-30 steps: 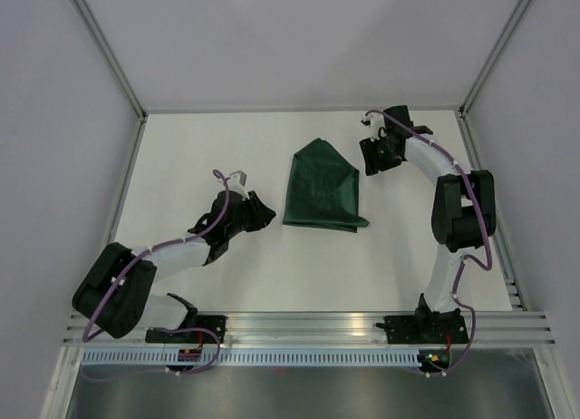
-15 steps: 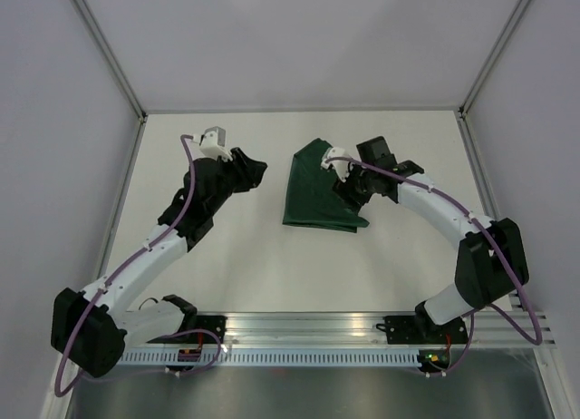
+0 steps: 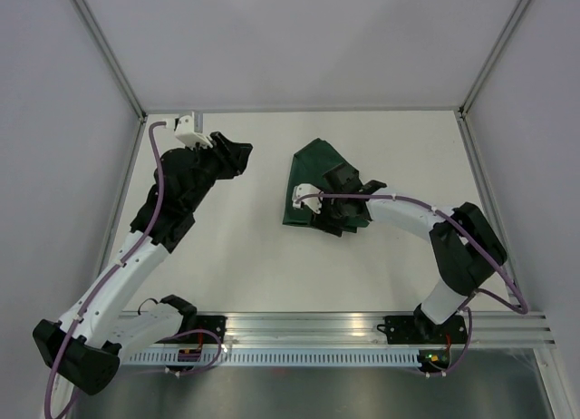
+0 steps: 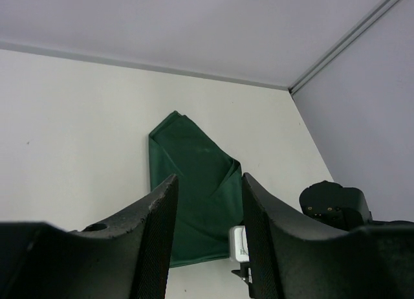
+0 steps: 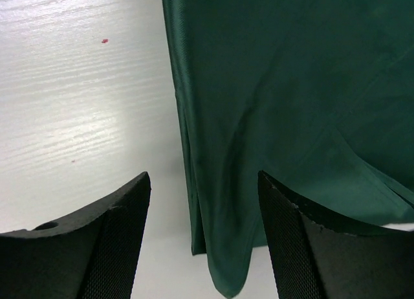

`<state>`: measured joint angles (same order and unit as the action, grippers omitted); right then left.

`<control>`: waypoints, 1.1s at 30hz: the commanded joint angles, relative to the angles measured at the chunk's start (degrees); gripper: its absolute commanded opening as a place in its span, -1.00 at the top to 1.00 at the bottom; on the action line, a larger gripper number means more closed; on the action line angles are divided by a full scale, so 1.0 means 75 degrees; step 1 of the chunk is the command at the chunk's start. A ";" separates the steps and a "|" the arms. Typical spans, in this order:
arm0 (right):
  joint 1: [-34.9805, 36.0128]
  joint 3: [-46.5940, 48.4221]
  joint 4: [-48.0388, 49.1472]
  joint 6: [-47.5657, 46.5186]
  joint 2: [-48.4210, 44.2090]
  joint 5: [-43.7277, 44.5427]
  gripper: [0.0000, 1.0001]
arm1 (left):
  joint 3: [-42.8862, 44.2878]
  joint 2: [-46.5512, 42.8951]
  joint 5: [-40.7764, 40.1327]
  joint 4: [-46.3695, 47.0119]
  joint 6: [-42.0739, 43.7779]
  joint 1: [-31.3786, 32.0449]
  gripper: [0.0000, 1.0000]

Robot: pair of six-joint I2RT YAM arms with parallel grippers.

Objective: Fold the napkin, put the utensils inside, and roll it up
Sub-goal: Roll the napkin with the utensil

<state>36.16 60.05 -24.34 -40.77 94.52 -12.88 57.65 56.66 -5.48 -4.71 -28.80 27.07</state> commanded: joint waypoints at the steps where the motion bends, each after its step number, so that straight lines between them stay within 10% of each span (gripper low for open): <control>1: 0.0217 0.0313 0.0444 -0.0212 0.0322 0.0019 -0.46 | 0.0247 -0.0078 0.0050 -0.0403 0.0418 -0.0023 0.00; 33: 0.0054 0.0395 0.0281 -0.0774 0.1753 -0.0004 0.05 | -0.1334 0.0320 0.1128 0.0580 0.0734 -0.0012 0.01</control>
<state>37.26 62.83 -19.14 -44.97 104.44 -12.05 48.56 58.83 0.62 -4.10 -25.58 27.07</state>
